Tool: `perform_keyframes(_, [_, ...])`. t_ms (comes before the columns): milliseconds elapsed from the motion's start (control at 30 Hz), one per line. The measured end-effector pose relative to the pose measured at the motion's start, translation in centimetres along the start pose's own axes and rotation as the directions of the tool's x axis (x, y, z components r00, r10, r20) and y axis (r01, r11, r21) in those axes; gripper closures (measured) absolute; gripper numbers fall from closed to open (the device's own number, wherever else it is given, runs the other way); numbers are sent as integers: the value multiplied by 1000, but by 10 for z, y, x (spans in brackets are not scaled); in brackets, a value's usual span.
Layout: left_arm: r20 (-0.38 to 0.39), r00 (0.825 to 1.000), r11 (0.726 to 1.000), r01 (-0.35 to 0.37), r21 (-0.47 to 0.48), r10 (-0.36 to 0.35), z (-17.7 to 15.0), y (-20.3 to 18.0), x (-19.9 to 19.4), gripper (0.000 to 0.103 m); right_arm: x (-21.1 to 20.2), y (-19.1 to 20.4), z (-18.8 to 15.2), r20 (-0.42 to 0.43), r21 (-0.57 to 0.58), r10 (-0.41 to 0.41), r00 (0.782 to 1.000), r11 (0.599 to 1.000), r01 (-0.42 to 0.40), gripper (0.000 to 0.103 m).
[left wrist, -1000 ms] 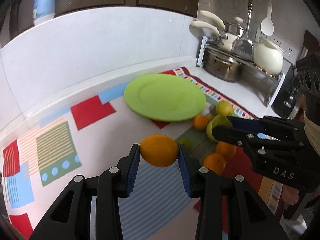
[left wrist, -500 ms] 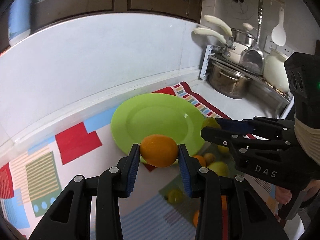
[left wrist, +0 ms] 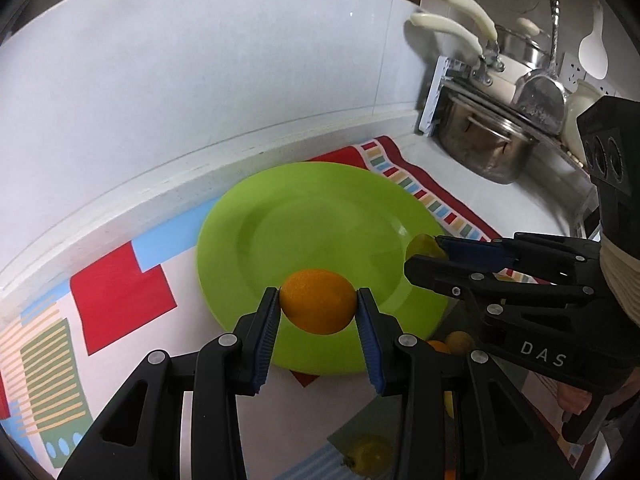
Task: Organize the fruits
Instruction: 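Set the small orange on the green plate with the left tool while the right places its fruit, then withdraw both open tools from the plate back toward the fruit group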
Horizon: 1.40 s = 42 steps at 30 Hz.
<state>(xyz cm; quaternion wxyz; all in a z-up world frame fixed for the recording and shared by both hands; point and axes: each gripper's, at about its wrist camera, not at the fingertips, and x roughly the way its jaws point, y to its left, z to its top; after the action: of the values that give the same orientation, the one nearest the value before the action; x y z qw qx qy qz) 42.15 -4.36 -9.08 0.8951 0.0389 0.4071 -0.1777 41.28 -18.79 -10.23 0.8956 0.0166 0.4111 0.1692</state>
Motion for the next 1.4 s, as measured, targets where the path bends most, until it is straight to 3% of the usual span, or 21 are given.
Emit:
perform_keyframes(100, [-9,1000,1000,-4,6,4,0,-1,4,64,7,-4,1,-5,5,-15,1000,1000,15,72])
perform_keyframes(167, [0,1000,1000,-11,10,11,0,-2,2,58,7,-6,1,-7,21,-21,1000,1000,21,63])
perform_keyframes(267, [21,999,1000,-31,3,31,-1,-2,-10,58,1,-6,1,6,22,-31,999,999,31,63])
perform_keyframes(667, [141,984,993,-101,-58,109,-19,-18,-88,38,-68,10,-18,110,7,-88,990,996,88,62])
perform_keyframes(767, [166,977,991,-122,-63,131,-22,-24,-104,35,-86,12,-25,134,15,-101,986,995,100,55])
perform_keyframes(900, [194,968,987,-147,-71,158,-30,-33,-125,30,-105,14,-33,161,19,-119,980,993,118,54])
perform_keyframes(1033, [216,961,984,-155,-86,170,-40,-41,-143,22,-124,16,-40,188,30,-147,971,989,144,44])
perform_keyframes(1400, [214,956,978,-183,-100,200,-73,-57,-159,14,-157,12,-65,222,46,-224,949,975,219,36])
